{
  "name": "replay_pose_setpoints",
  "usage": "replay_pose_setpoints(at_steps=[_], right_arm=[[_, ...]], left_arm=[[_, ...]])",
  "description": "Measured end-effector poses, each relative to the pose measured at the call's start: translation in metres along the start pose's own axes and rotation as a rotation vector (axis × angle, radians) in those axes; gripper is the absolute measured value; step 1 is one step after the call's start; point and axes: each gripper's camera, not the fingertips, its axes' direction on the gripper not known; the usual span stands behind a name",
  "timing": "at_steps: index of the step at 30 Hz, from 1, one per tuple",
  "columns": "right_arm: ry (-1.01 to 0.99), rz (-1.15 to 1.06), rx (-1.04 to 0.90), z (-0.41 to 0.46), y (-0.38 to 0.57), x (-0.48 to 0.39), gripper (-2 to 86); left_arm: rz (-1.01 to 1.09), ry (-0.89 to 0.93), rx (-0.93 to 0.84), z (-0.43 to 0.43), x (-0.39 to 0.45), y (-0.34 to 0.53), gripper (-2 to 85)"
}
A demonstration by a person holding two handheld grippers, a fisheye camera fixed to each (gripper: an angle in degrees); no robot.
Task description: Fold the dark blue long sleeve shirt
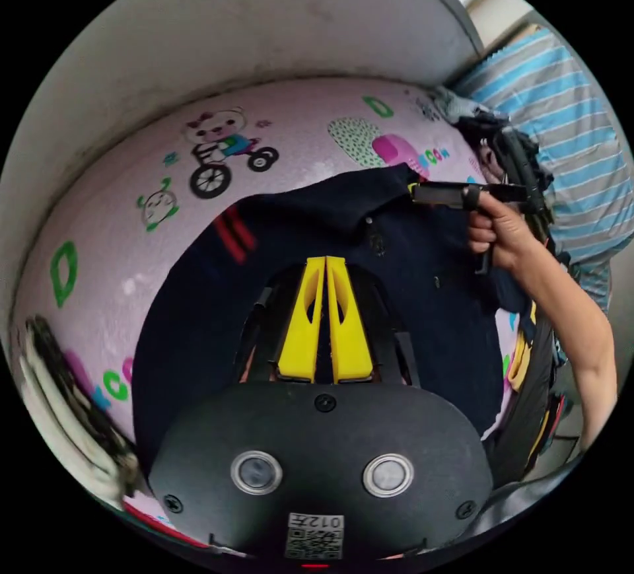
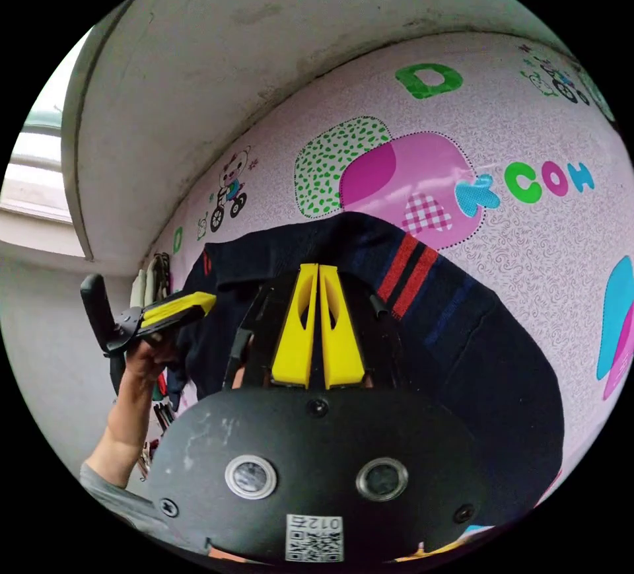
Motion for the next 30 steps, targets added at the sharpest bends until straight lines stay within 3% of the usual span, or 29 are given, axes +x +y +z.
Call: replay_pose_setpoints(at_steps=[3,5,7,8,12,14,19,21,24,28,30], right_arm=[[-0.029,-0.058,0.027,-0.01,-0.019,-0.012,-0.9],[-0.02,-0.038,0.228,-0.037,-0.016,-0.016,-0.9],[-0.026,0.029,0.291,-0.05,-0.008,-0.006,-0.9],[-0.026,0.046,0.278,-0.053,-0.003,-0.001,-0.9],[0.044,-0.098,0.178,-0.058,0.034,-0.019,-0.9],[0.193,-0.219,0.102,-0.057,0.076,-0.044,-0.9],[0.433,-0.326,0.046,-0.053,0.149,-0.054,-0.9],[0.444,-0.414,0.06,-0.055,0.156,-0.057,-1.0],[0.673,-0.53,0.031,-0.046,0.142,-0.079,-1.0],[0.674,-0.448,-0.056,-0.051,0.12,-0.104,-1.0],[0.663,-0.408,-0.009,-0.072,0.13,-0.115,-1.0]], left_arm=[[0.053,-0.063,-0.085,0.023,0.014,-0.051,0.7],[-0.021,-0.1,0.071,0.009,0.007,-0.061,0.7],[-0.205,-0.038,0.365,-0.02,-0.016,-0.042,0.7],[-0.237,-0.02,0.395,-0.021,-0.021,-0.037,0.7],[-0.184,-0.056,0.224,0.001,-0.012,-0.003,0.8],[-0.108,-0.073,0.172,0.008,0.008,0.028,0.8],[-0.007,-0.335,0.082,0.033,0.053,0.111,0.6],[0.011,-0.393,0.034,0.049,0.054,0.118,0.4],[0.094,-0.485,0.047,0.059,0.058,0.12,0.2],[0.018,-0.413,-0.045,0.065,0.052,0.101,0.3],[0.01,-0.384,-0.053,0.059,0.055,0.104,0.4]])
